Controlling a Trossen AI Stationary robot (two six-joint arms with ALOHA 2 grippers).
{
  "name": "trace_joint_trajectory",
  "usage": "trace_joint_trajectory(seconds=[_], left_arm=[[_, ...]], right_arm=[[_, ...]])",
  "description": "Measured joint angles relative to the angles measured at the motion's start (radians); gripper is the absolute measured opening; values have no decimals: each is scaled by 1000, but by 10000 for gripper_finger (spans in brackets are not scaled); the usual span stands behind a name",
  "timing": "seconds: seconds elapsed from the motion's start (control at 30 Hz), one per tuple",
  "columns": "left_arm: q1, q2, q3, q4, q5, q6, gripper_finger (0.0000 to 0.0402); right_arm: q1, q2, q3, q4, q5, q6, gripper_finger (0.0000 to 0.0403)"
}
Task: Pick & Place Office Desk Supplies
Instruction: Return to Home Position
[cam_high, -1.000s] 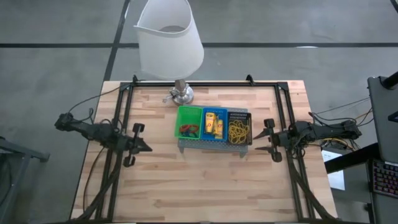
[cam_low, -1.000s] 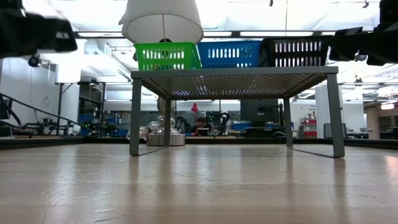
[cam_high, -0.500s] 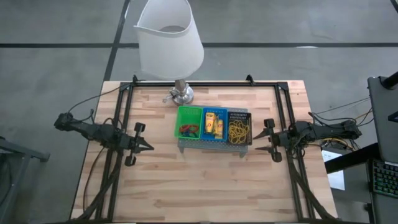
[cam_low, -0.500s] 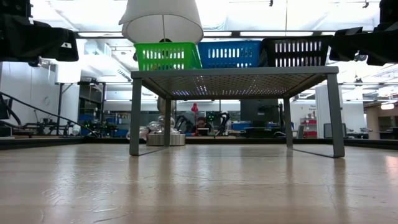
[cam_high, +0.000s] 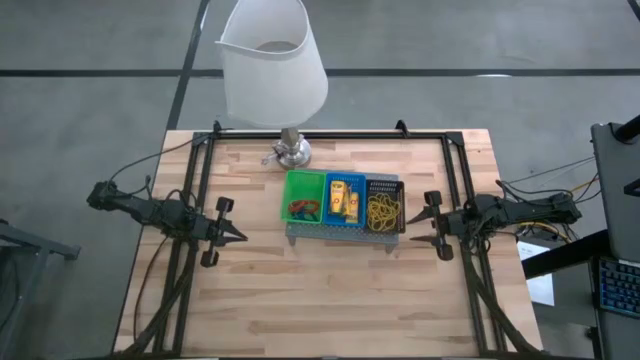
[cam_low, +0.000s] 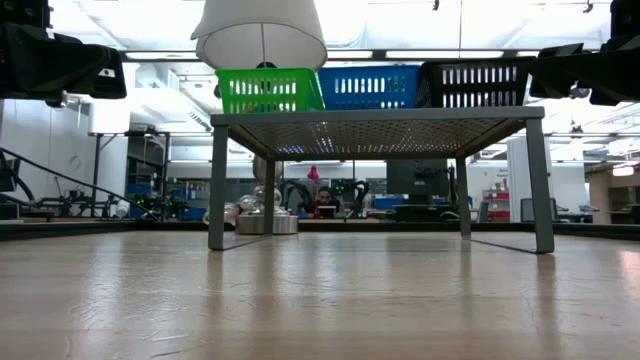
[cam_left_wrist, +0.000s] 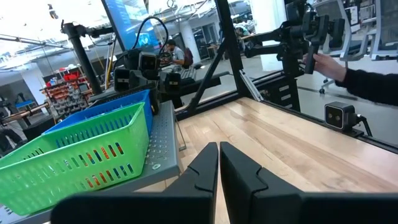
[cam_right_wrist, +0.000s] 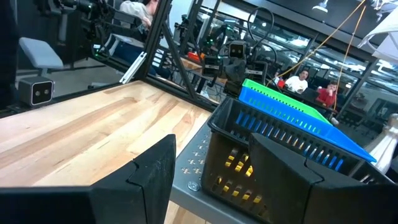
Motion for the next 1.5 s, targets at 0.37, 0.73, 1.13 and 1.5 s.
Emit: trace_joint_trajectory(seconds=[0.37, 0.73, 1.13, 1.5], left_arm=[[0, 0, 0, 0, 0, 0, 24], [0, 0, 0, -1, 0, 0, 24], [0, 0, 0, -1, 0, 0, 24], [0, 0, 0, -1, 0, 0, 24]], right_arm=[[0, 0, 0, 0, 0, 81, 201], [0, 0, 0, 0, 0, 76, 201], [0, 0, 0, 0, 0, 77, 201], [0, 0, 0, 0, 0, 79, 201]])
